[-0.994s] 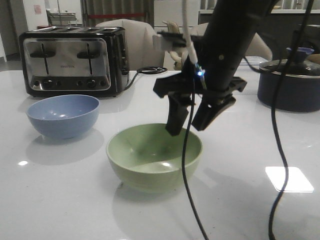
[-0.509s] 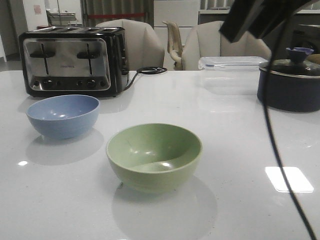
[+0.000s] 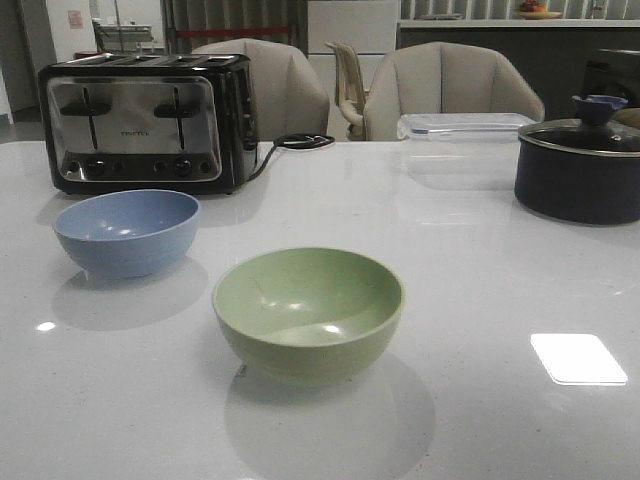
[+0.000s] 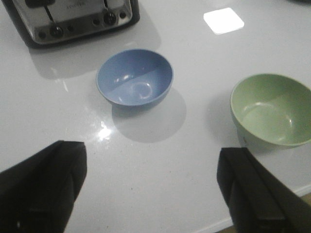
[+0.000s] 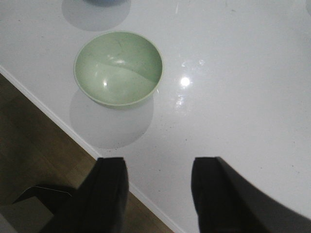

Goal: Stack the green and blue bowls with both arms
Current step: 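Reach the left gripper down to the light blue bowl rim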

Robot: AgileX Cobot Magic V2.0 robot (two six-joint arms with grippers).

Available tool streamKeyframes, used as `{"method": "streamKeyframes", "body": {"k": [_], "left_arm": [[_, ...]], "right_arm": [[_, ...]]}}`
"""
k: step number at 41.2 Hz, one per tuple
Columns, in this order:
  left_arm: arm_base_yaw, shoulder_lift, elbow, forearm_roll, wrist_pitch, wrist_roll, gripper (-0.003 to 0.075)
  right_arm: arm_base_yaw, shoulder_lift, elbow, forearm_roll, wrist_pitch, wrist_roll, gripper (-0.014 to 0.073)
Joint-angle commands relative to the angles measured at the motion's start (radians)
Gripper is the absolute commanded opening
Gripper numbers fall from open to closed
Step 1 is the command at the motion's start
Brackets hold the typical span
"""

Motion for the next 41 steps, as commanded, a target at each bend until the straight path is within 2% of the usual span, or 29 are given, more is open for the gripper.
{"method": "streamKeyframes", "body": {"k": [1, 16, 28, 41], "left_arm": [[0.003, 0.092, -0.085, 0.0, -0.005, -0.006, 0.0601], [0.134, 0.559, -0.319, -0.006, 0.015, -0.029, 0.0601], [0.202, 0.942, -0.577, -0.013, 0.01, -0.03, 0.0601], [0.224, 1.193, -0.769, -0.036, -0.017, -0.03, 0.0594]], "right_arm": [[-0.002, -0.023, -0.024, 0.003, -0.06, 0.0, 0.0421], [-0.002, -0.023, -0.024, 0.003, -0.058, 0.0, 0.0421], [-0.002, -0.023, -0.024, 0.003, -0.058, 0.0, 0.0421], [-0.002, -0.023, -0.024, 0.003, -0.058, 0.0, 0.0421]]}}
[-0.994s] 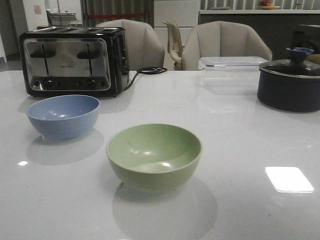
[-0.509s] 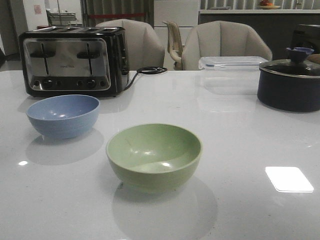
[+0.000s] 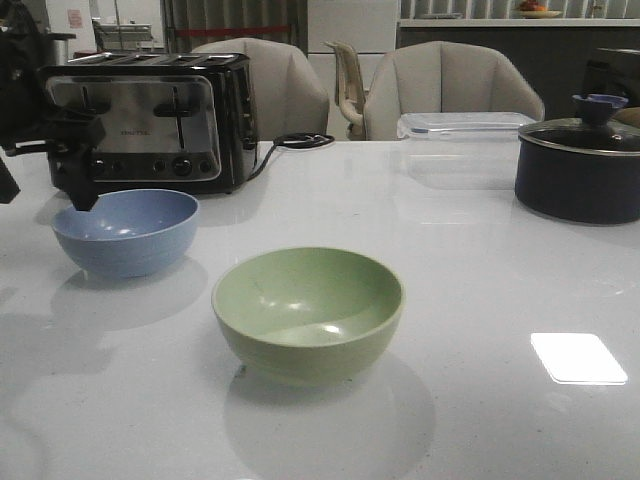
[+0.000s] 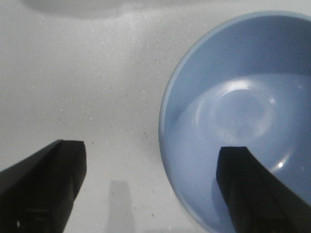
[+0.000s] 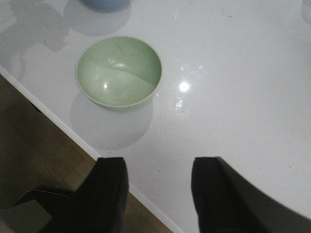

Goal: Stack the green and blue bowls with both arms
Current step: 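Reach the left gripper down to the light blue bowl rim, then grasp and lift the blue bowl over the green bowl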

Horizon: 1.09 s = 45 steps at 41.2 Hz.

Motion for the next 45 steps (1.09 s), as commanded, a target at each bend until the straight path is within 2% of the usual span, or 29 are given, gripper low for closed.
{"method": "streamKeyframes", "body": {"k": [1, 9, 26, 35, 42, 45], "left_arm": [[0.004, -0.01, -0.067, -0.016, -0.06, -0.008, 0.0585], [0.004, 0.043, -0.086, -0.029, -0.102, -0.008, 0.0426], [0.004, 0.03, -0.086, -0.029, -0.061, -0.002, 0.0097], [0.003, -0.088, -0.1, -0.049, -0.016, 0.025, 0.0099], [-0.006, -0.221, -0.1, -0.268, 0.063, 0.239, 0.0099], [-0.033, -0.262, -0.1, -0.321, 0.087, 0.286, 0.0099]], "right_arm": [[-0.002, -0.003, -0.026, 0.003, -0.063, 0.0, 0.0421], [-0.002, -0.003, -0.026, 0.003, -0.063, 0.0, 0.0421], [-0.002, -0.003, -0.026, 0.003, -0.063, 0.0, 0.0421], [-0.002, -0.003, -0.026, 0.003, -0.063, 0.0, 0.0421], [-0.002, -0.003, -0.026, 0.003, -0.063, 0.0, 0.0421], [-0.002, -0.003, -0.026, 0.003, -0.063, 0.0, 0.0421]]}}
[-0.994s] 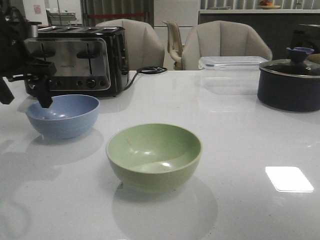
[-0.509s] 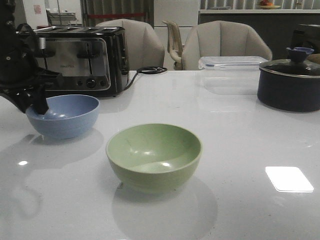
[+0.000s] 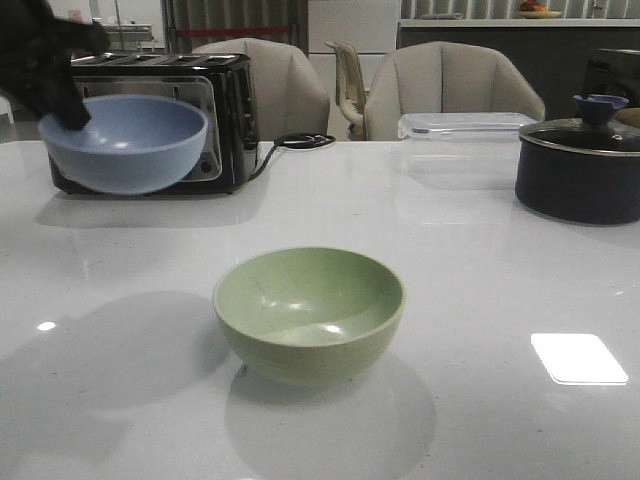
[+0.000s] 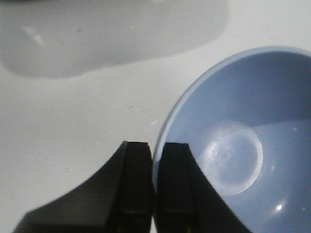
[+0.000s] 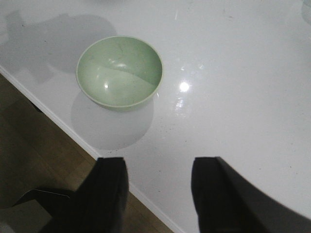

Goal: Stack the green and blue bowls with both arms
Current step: 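Grasp and lift the blue bowl over the green bowl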

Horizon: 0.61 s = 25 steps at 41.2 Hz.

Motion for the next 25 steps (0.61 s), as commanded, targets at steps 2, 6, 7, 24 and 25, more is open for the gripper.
{"method": "streamKeyframes", "body": {"k": [2, 6, 7, 24, 25], "left_arm": [[-0.047, -0.114, -0.035, -0.1, 0.015, 0.07, 0.0099], [-0.114, -0.125, -0.035, -0.1, 0.036, 0.07, 0.0099], [-0.125, -0.125, -0.035, -0.1, 0.036, 0.07, 0.0099], [-0.372, -0.013, -0.023, -0.093, 0.007, 0.07, 0.0099], [-0.377, -0.005, -0.023, -0.093, 0.007, 0.07, 0.0099]], "right_arm": [[-0.002, -0.003, -0.026, 0.003, -0.063, 0.0, 0.0421], [-0.002, -0.003, -0.026, 0.003, -0.063, 0.0, 0.0421], [-0.002, -0.003, -0.026, 0.003, -0.063, 0.0, 0.0421], [-0.002, -0.003, -0.026, 0.003, -0.063, 0.0, 0.0421], [-0.002, -0.003, -0.026, 0.003, -0.063, 0.0, 0.0421]]}}
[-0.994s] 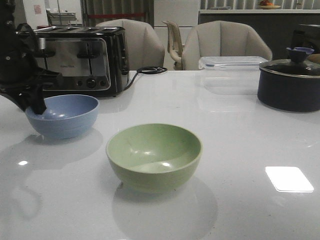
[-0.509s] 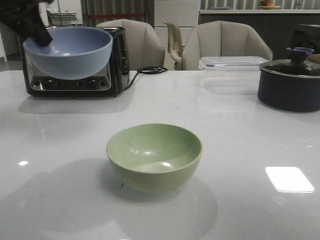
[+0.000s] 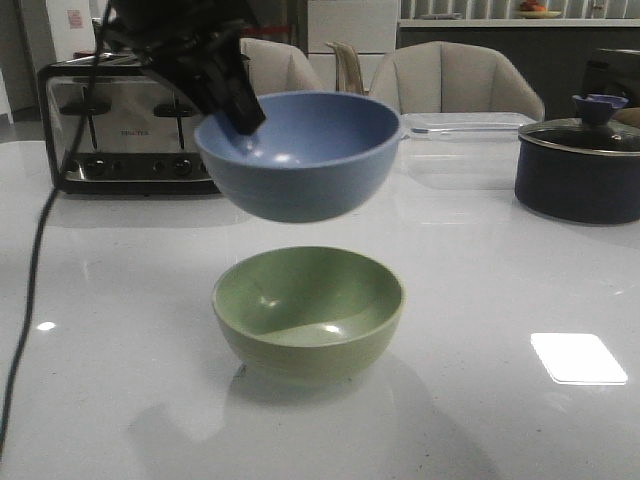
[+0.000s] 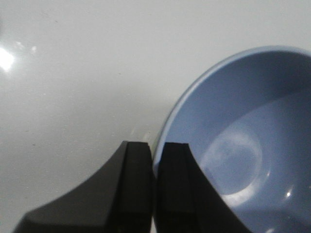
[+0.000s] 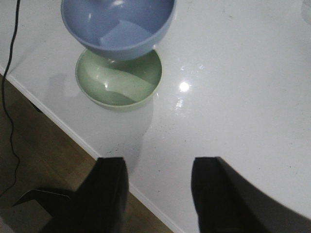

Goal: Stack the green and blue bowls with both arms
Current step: 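Grasp and lift the blue bowl over the green bowl, then lower the blue bowl into the green bowl and release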

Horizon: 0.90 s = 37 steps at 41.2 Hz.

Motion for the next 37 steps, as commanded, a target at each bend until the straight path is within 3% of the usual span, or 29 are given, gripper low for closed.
{"method": "streamKeyframes", "body": {"k": [1, 17, 19, 26, 28, 37], "left_arm": [[-0.029, -0.01, -0.028, -0.025, -0.048, 0.001, 0.0099], [-0.042, 0.098, -0.028, -0.022, -0.008, 0.001, 0.0109], [-0.042, 0.098, -0.028, -0.022, -0.006, 0.001, 0.0145], [-0.042, 0.098, -0.037, -0.022, 0.015, 0.001, 0.0408], [-0.042, 0.086, -0.042, -0.022, 0.018, 0.001, 0.045], [-0.042, -0.065, -0.042, -0.022, 0.013, 0.023, 0.0457]], "right_arm": [[-0.002, -0.003, -0.026, 0.003, -0.063, 0.0, 0.0421], [-0.002, -0.003, -0.026, 0.003, -0.063, 0.0, 0.0421], [-0.002, -0.003, -0.026, 0.003, -0.063, 0.0, 0.0421], [-0.002, -0.003, -0.026, 0.003, -0.063, 0.0, 0.0421], [-0.002, -0.003, -0.026, 0.003, -0.063, 0.0, 0.0421], [-0.002, -0.003, -0.026, 0.003, -0.063, 0.0, 0.0421]]}}
